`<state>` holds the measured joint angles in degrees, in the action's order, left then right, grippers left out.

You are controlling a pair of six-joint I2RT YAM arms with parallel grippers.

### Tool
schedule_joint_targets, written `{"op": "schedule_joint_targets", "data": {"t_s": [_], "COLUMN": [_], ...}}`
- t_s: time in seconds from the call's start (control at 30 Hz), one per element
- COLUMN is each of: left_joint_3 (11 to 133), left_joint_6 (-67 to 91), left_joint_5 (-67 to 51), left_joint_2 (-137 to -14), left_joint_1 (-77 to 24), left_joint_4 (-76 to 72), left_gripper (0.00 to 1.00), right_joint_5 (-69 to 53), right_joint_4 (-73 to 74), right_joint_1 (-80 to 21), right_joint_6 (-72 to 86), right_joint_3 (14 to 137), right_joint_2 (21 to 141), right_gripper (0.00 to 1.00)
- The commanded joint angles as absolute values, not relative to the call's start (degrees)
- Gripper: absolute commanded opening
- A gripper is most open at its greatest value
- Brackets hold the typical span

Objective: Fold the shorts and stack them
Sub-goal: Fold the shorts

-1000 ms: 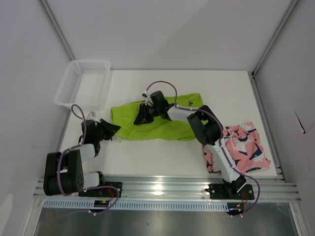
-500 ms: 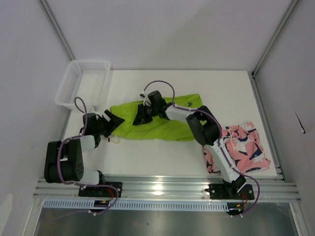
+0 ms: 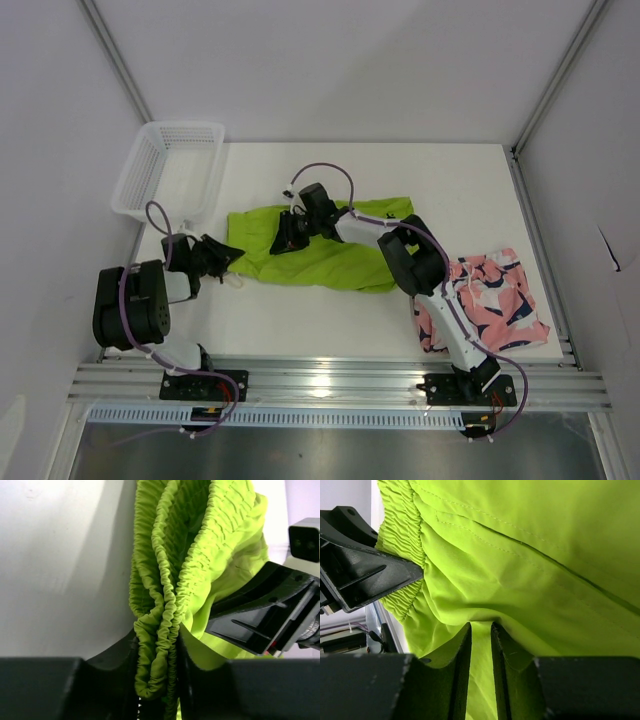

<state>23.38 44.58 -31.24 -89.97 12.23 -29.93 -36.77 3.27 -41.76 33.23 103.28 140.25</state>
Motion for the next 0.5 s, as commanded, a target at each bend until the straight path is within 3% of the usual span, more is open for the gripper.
{"op": "schedule_joint_targets", "data": {"t_s": [0.0, 0.17, 0.47], "left_joint_3": [23.1, 24.8, 26.5], "left_joint_6": [43.2, 40.0, 35.3], "left_joint_5": [-34.7, -30.2, -21.5], "left_joint_2": [-88.9, -85.3, -77.1], "left_joint_1": [12.5, 12.7, 14.1], "left_joint_4": [-34.5, -26.7, -13.2], "left_gripper": [0.26, 0.06, 0.04], "right_joint_5": [-33.8, -35.2, -37.9], "right_joint_4": [8.4, 7.6, -4.4], "right_joint_1": [-42.5, -42.1, -35.9], "right_joint_6": [30.6, 31.4, 36.3], "right_joint_3": [104.1, 105.2, 93.4], "right_joint_2": [144.1, 143.0, 132.8], "right_gripper": [0.25, 0.26, 0.22]}}
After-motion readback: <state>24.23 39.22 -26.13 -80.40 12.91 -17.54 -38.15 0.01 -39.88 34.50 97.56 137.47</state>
